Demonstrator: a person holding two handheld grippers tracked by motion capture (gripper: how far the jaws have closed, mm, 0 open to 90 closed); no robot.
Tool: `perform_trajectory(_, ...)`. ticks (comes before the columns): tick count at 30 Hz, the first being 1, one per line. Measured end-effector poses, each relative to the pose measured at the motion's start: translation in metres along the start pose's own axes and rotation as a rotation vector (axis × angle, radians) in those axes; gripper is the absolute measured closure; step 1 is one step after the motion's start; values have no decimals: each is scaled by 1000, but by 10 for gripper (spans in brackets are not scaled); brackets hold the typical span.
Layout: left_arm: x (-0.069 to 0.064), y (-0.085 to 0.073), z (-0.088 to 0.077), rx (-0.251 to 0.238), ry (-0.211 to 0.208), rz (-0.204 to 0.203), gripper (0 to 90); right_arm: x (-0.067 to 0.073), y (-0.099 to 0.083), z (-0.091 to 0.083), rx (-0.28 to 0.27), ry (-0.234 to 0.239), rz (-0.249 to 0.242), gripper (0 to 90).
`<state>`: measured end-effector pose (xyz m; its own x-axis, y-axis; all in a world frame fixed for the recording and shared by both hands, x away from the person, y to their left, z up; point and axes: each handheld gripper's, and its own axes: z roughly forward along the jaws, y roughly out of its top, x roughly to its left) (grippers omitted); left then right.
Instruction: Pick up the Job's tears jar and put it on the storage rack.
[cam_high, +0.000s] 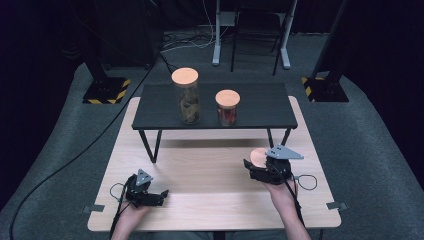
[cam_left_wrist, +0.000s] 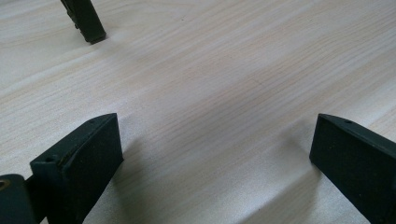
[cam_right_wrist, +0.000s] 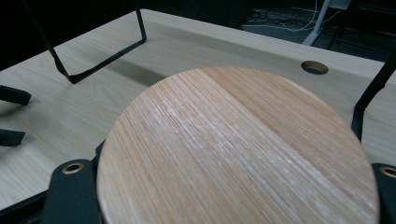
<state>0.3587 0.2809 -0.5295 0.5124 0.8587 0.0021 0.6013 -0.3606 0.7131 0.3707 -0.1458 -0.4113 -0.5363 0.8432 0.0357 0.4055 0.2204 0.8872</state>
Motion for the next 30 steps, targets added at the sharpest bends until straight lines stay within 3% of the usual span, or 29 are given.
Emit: perform_trajectory(30, 0, 0, 0, 0, -1, 1, 20, -7, 66, -21, -29, -9, -47, 247)
